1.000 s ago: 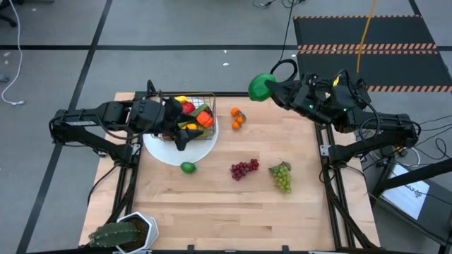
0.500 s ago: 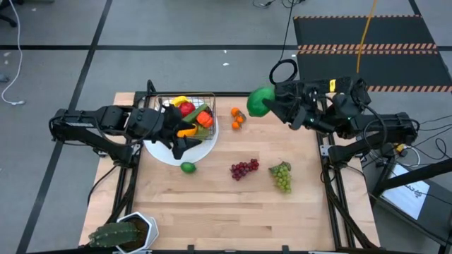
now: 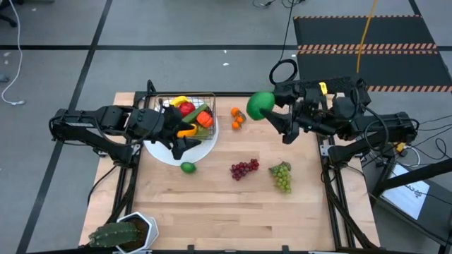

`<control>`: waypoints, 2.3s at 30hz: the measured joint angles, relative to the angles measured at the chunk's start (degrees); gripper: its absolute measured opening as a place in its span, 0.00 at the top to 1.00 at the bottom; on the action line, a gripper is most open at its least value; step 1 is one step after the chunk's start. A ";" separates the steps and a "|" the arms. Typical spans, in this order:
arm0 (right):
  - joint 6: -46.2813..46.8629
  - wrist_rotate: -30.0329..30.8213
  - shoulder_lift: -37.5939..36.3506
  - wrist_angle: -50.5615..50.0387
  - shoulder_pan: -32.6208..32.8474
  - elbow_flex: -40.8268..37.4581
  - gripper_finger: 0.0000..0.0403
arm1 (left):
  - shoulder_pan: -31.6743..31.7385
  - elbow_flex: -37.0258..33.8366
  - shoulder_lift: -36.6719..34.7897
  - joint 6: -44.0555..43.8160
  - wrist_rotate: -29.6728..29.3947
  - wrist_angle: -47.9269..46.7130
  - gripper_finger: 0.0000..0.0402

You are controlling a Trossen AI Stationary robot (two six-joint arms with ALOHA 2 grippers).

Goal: Build produce basket
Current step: Put the bottom lime into the wired basket

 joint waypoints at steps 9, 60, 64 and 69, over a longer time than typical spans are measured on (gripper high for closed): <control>-21.47 0.07 0.00 -0.53 -0.07 0.00 0.28 | 0.00 0.00 0.00 -0.11 0.00 -0.01 0.13; 27.72 -24.42 25.16 20.22 -21.92 -9.26 0.27 | 0.14 0.02 -2.32 -12.23 -0.70 -11.00 0.13; 23.33 -25.28 32.08 26.15 -26.18 -9.25 0.27 | 0.68 0.02 -2.29 -14.12 -0.70 -12.31 0.13; 21.88 -25.30 41.57 36.28 -30.70 -9.25 0.27 | 1.42 0.02 -2.29 -15.42 -0.93 -12.43 0.13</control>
